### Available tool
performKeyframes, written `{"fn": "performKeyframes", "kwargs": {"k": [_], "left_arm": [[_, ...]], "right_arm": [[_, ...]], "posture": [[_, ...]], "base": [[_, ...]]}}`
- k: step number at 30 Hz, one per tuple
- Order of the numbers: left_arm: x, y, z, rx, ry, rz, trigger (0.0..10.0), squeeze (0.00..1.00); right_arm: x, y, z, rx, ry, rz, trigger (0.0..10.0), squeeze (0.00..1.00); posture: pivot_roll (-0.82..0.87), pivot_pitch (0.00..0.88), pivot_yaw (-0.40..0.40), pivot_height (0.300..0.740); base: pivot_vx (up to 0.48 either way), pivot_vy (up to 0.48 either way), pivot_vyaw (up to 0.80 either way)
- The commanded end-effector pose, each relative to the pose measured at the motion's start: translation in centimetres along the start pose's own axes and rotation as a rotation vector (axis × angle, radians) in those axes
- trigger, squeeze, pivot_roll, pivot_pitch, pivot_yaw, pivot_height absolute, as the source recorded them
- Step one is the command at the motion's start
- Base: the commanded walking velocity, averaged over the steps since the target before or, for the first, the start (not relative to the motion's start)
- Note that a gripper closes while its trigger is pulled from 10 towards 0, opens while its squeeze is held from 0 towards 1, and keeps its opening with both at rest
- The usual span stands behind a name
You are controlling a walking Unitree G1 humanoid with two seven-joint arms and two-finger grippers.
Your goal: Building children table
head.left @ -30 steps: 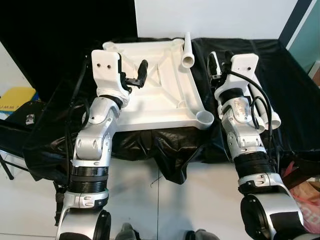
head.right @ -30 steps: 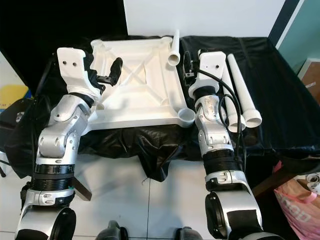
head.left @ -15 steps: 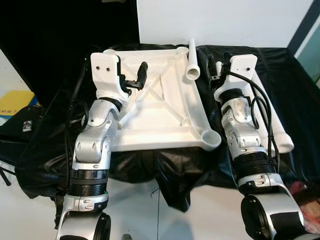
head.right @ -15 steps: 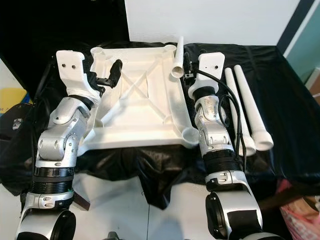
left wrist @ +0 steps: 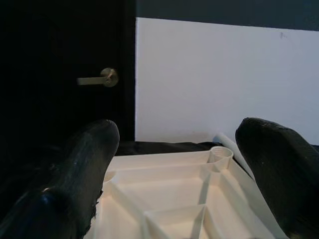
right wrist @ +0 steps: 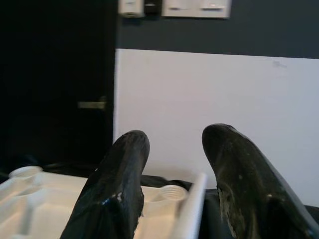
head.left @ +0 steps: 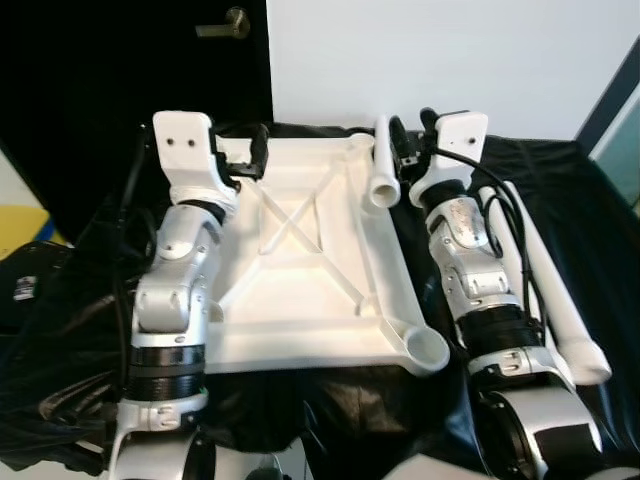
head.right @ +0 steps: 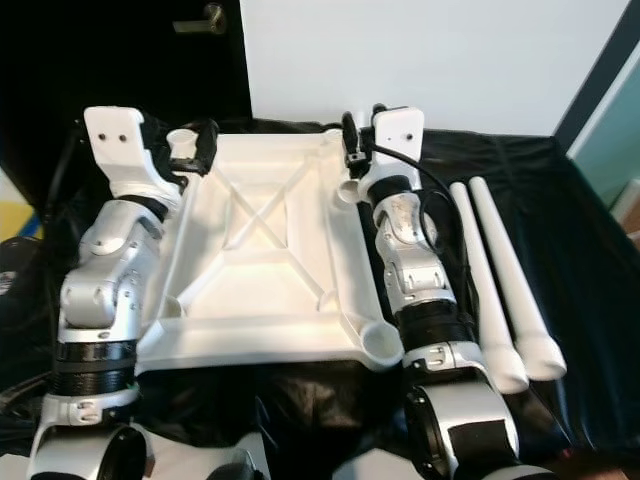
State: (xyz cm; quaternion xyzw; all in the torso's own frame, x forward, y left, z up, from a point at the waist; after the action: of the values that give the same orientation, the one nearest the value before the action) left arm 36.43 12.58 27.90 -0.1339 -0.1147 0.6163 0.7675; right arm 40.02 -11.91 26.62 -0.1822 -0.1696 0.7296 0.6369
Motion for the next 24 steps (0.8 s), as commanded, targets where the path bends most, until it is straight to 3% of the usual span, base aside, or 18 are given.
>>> {"fn": "performKeyframes", "kwargs": {"k": [1, 6, 7, 14, 19, 20, 24], "left_arm": [[-1.2, 0.0, -0.2, 0.012, 0.003, -0.031, 10.0, 0.00], [-1.5, 0.1, -0.3, 0.012, 0.003, -0.040, 10.0, 0.00], [-1.6, 0.2, -0.3, 0.012, 0.011, -0.043, 10.0, 0.00], [-1.9, 0.3, -0.2, 0.021, 0.009, -0.059, 10.0, 0.00], [-2.8, 0.5, 0.2, 0.034, -0.014, -0.129, 10.0, 0.00], [-3.1, 0.6, 0.5, 0.033, -0.019, -0.149, 10.0, 0.00], [-4.0, 0.8, 1.0, 0.030, -0.029, -0.202, 10.0, 0.00]], "right_arm": [[-1.2, 0.3, -0.7, 0.038, -0.009, -0.036, 10.0, 0.00], [-1.0, 0.3, -1.0, 0.062, -0.021, -0.035, 10.0, 0.00], [-0.9, 0.3, -1.6, 0.097, -0.041, -0.038, 10.0, 1.00], [-0.5, 0.2, -3.1, 0.176, -0.073, -0.044, 10.0, 1.00], [1.5, -0.7, -4.9, 0.277, -0.135, -0.051, 10.0, 1.00], [1.8, -1.0, -5.0, 0.290, -0.132, -0.063, 10.0, 0.00], [2.3, -1.6, -5.3, 0.319, -0.111, -0.072, 10.0, 0.00]], "posture": [[0.06, 0.035, -0.042, 0.740], [0.06, 0.036, -0.042, 0.740], [0.06, 0.039, -0.042, 0.740], [0.06, 0.056, -0.036, 0.740], [0.07, 0.103, -0.023, 0.740], [0.08, 0.118, -0.020, 0.740], [0.09, 0.133, -0.018, 0.740]], "base": [[0.000, 0.000, 0.00], [0.000, 0.000, 0.00], [0.000, 0.000, 0.00], [0.000, 0.000, 0.00], [0.000, 0.000, 0.00], [0.000, 0.000, 0.00], [0.000, 0.000, 0.00]]}}
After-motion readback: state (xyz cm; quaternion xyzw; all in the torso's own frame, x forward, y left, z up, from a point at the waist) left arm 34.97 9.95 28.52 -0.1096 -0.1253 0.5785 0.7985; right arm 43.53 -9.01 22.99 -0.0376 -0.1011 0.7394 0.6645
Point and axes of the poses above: a point about 5 cm out from each wrist's last joint towards the gripper, its own y axis pointing back from the gripper into the wrist, its own z axis along the axis of the wrist's last joint, x = y × z, the point moved 4 cm from there along -y, pointing out of the wrist towards the gripper
